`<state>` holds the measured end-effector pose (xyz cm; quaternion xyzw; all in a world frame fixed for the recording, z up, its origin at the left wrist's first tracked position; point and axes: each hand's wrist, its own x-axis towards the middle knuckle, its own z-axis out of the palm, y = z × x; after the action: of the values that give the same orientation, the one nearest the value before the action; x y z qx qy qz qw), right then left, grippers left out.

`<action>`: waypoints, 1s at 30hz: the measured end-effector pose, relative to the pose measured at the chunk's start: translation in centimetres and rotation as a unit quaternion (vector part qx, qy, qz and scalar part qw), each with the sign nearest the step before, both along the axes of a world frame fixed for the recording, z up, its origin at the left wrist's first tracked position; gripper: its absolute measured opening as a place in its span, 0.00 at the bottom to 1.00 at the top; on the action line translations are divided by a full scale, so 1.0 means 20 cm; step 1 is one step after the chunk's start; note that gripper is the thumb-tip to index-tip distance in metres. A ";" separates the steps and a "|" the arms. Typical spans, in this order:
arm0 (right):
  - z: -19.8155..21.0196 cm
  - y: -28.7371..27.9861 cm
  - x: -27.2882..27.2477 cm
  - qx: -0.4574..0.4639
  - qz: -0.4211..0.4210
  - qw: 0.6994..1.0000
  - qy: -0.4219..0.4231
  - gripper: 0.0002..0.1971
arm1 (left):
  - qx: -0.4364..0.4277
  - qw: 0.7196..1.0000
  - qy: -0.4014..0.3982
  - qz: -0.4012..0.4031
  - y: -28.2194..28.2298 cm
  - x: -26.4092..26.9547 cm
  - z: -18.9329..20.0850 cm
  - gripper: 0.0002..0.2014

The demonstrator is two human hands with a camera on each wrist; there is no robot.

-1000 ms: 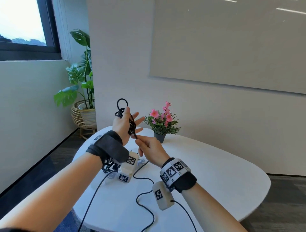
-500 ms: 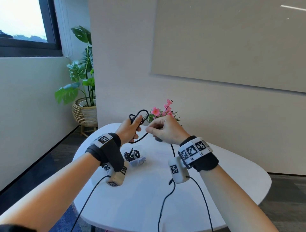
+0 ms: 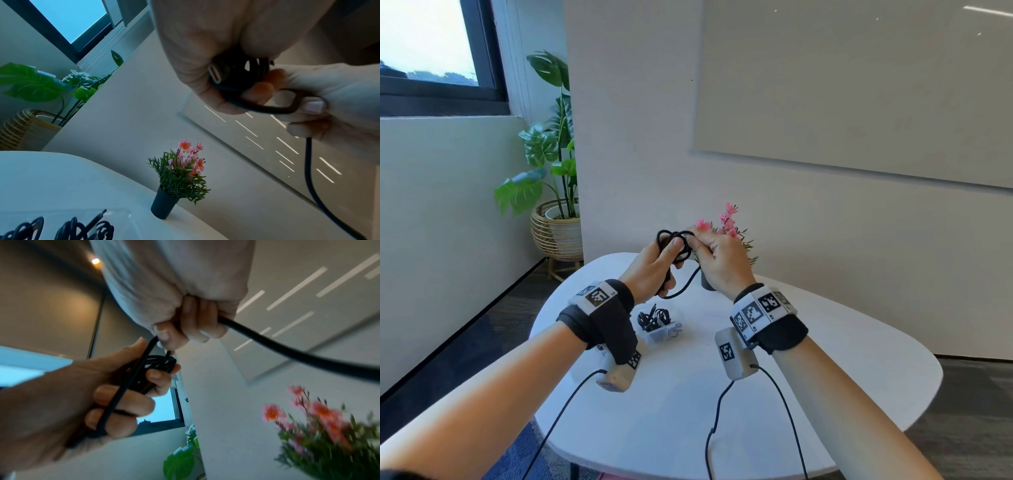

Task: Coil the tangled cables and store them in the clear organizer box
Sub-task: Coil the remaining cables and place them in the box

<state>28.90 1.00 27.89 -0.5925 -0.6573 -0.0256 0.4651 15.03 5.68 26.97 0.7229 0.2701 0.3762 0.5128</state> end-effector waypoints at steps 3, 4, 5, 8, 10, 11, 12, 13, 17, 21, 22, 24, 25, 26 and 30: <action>0.01 0.00 -0.01 -0.070 -0.040 0.989 -0.124 0.16 | 0.014 1.000 -0.005 -0.001 0.01 0.00 -0.02 0.09; 0.02 -0.01 -0.01 -0.086 -0.045 0.983 -0.156 0.17 | 0.013 1.000 -0.006 -0.007 0.01 0.00 -0.03 0.08; 0.03 -0.02 -0.02 -0.099 -0.049 0.977 -0.181 0.18 | 0.012 1.000 -0.004 -0.014 0.01 -0.01 -0.03 0.08; 0.05 -0.03 -0.03 -0.119 -0.084 0.953 -0.267 0.22 | 0.018 0.999 0.023 -0.046 0.01 -0.01 -0.04 0.10; 0.07 -0.04 -0.02 -0.137 -0.083 0.947 -0.277 0.22 | 0.005 0.998 0.028 -0.064 0.00 -0.01 -0.04 0.10; 0.08 -0.05 -0.02 -0.153 -0.059 0.956 -0.243 0.21 | -0.010 0.997 0.022 -0.069 -0.01 -0.01 -0.03 0.09; 0.10 -0.05 -0.01 -0.170 -0.021 0.968 -0.182 0.19 | -0.023 0.997 0.013 -0.070 -0.02 -0.01 -0.02 0.09; 0.10 -0.04 0.01 -0.176 0.018 0.978 -0.114 0.17 | -0.035 0.997 0.005 -0.068 -0.02 -0.01 -0.01 0.10; 0.12 -0.04 0.05 -0.119 0.048 0.991 -0.046 0.11 | -0.059 0.994 -0.002 -0.094 -0.05 -0.01 0.04 0.14; 0.09 -0.05 0.06 -0.030 0.004 0.998 -0.059 0.14 | -0.110 0.983 -0.003 -0.145 -0.06 0.00 0.04 0.16; 0.08 -0.04 0.06 -0.015 0.007 0.999 -0.040 0.15 | -0.125 0.980 -0.016 -0.153 -0.07 0.00 0.04 0.14; 0.06 -0.03 0.06 -0.009 0.021 1.000 -0.012 0.15 | -0.135 0.980 -0.029 -0.144 -0.08 0.01 0.02 0.13; 0.05 -0.03 0.06 -0.017 0.027 0.999 -0.005 0.14 | -0.132 0.981 -0.030 -0.137 -0.08 0.01 0.01 0.12; 0.05 -0.03 0.06 -0.031 0.031 0.999 -0.006 0.12 | -0.131 0.982 -0.033 -0.132 -0.08 0.01 0.00 0.12; 0.04 -0.06 0.06 -0.086 0.001 0.991 -0.105 0.13 | -0.160 0.976 -0.047 -0.143 -0.10 0.01 -0.04 0.11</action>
<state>30.13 -0.12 28.62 -0.6232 -0.7032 -0.0308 0.3409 15.16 3.75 26.21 0.6447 0.1962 0.2842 0.6820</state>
